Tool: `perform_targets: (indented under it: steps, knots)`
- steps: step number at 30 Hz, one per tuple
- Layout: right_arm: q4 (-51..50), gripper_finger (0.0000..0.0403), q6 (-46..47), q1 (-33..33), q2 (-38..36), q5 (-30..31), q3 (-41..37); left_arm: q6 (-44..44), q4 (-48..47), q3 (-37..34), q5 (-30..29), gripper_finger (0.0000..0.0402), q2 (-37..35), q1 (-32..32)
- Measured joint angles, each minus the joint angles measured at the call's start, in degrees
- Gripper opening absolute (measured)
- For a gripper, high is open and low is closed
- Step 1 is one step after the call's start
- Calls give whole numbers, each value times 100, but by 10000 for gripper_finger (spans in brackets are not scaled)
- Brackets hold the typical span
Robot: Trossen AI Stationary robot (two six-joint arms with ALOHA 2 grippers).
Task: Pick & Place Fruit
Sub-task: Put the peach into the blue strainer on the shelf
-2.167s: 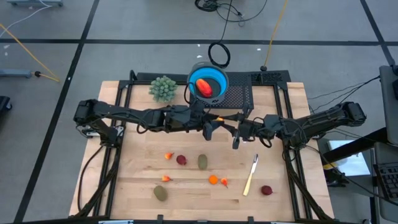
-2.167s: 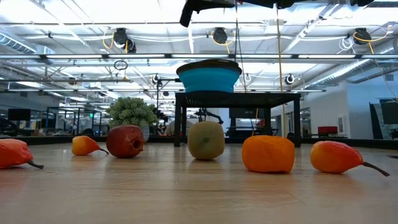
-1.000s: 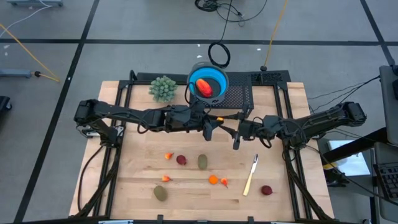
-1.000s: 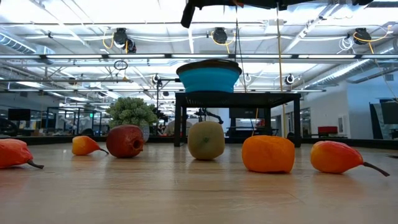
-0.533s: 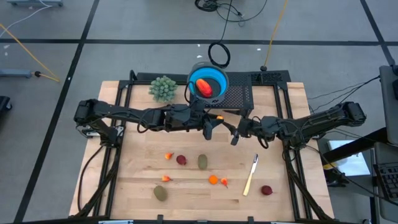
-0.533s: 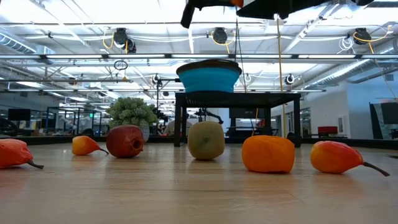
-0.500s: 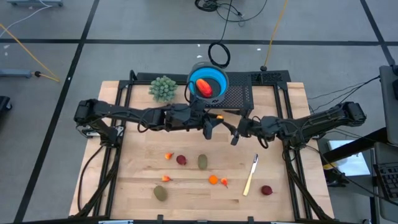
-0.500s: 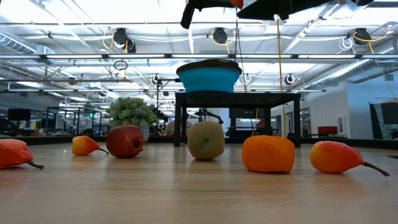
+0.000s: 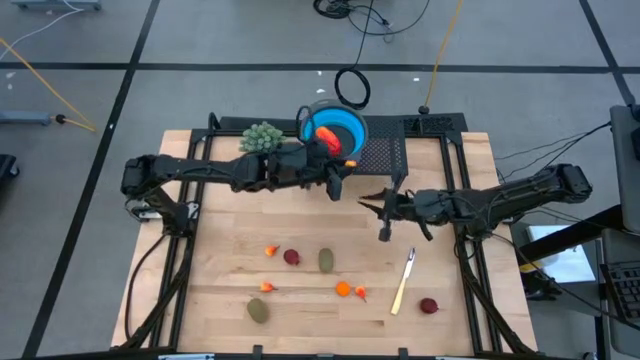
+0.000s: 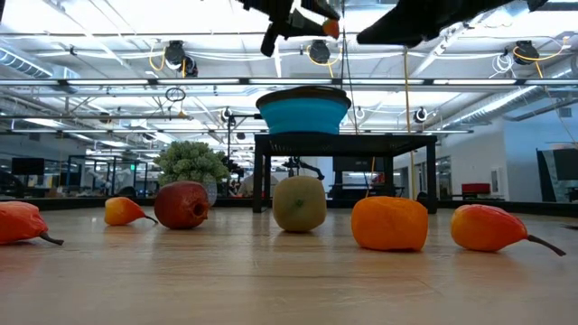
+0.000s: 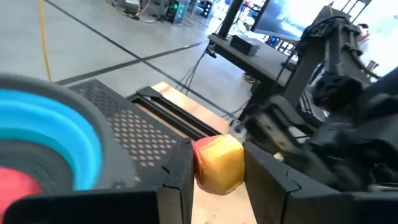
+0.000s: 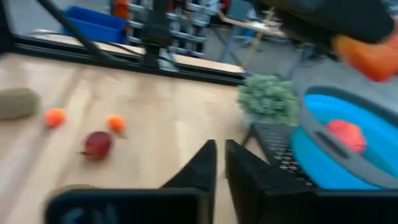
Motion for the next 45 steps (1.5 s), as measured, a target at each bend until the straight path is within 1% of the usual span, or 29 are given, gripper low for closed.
perform_targets:
  steps: [2,7,10,13,16,22,26,29,35,39,45]
  knots:
    - [-147,5,110,-2,-147,-278,0,102,0,0,168,108,0,165]
    - [-606,10,401,-35,-631,-820,0,311,0,0,556,108,0,570]
    - [-927,2,490,-119,-987,-1248,0,465,-15,2,640,108,0,771]
    - [-1200,3,654,-234,-1356,-1722,0,586,-40,2,738,108,0,965]
    - [-1458,1,784,-327,-1710,-2040,0,727,-42,4,745,108,0,1125]
    - [-1739,1,906,-352,-2338,-2090,0,1052,-67,4,709,108,0,1381]
    - [-1850,1,910,-352,-2676,-2091,0,1315,-304,4,511,108,0,1507]
    - [-1983,1,911,-352,-2873,-2093,0,1661,-478,4,448,108,0,1574]
    - [-2030,1,913,-352,-3146,-2074,0,2532,-1010,4,513,108,0,1654]
    - [-2032,1,961,-352,-3184,-2071,0,2526,-1225,4,702,108,0,1724]
    - [-2027,0,1057,-352,-3186,-2057,-101,2471,-1344,4,714,108,0,1748]
